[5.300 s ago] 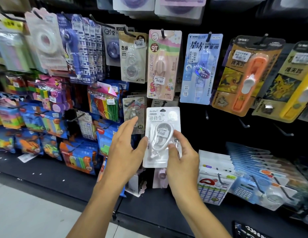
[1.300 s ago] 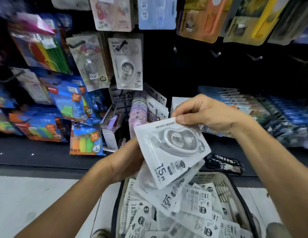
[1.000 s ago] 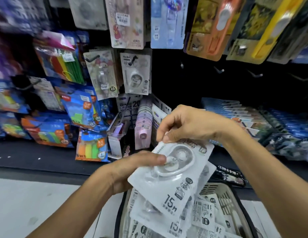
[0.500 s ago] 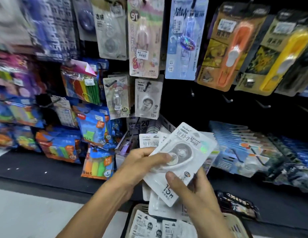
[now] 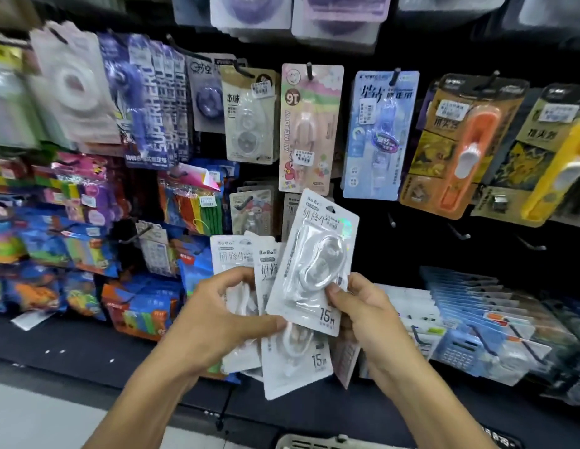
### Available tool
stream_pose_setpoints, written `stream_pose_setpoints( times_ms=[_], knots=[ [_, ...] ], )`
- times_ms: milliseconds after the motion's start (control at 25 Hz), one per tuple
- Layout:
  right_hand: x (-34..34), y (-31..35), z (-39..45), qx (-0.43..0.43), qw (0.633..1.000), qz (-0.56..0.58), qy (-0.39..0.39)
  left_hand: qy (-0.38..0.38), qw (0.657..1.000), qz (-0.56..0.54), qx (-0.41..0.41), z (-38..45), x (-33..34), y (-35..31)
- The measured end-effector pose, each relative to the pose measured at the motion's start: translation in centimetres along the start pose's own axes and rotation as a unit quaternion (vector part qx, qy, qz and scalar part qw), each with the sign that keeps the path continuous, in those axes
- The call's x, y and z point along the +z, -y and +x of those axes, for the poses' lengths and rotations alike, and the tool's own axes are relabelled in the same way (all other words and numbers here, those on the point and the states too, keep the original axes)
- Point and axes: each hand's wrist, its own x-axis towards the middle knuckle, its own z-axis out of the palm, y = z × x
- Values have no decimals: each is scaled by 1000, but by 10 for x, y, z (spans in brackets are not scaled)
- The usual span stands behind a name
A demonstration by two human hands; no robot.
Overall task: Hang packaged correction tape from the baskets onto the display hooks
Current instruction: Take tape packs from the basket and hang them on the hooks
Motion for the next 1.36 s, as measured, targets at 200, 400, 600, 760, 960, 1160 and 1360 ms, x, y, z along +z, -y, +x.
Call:
stream_pose_setpoints(
  times_ms=[200,400,600,760,960,1160,1360],
  knots=[
    [-2,-1,22,24,999,-2,-37,-93,992,81,11,4,-33,3],
    [-5,-2,23,-25,995,-96,-25,-233,962,134,44,8,-63,-1],
    [9,-5,36,-87,980,-119,-136,-204,976,0,81,13,-49,-7],
    [7,-12,40,2,994,-43,-105,-176,981,1,79,17,-40,-5],
    [16,-26,25,-19,996,-85,32,-143,987,7,70,18,-34,-1],
    [29,-19,28,-37,996,60,49,-132,989,-21,57,19,-24,0],
    [11,-16,34,-72,997,6,10,-192,978,-13,75,20,-33,-7]
  ],
)
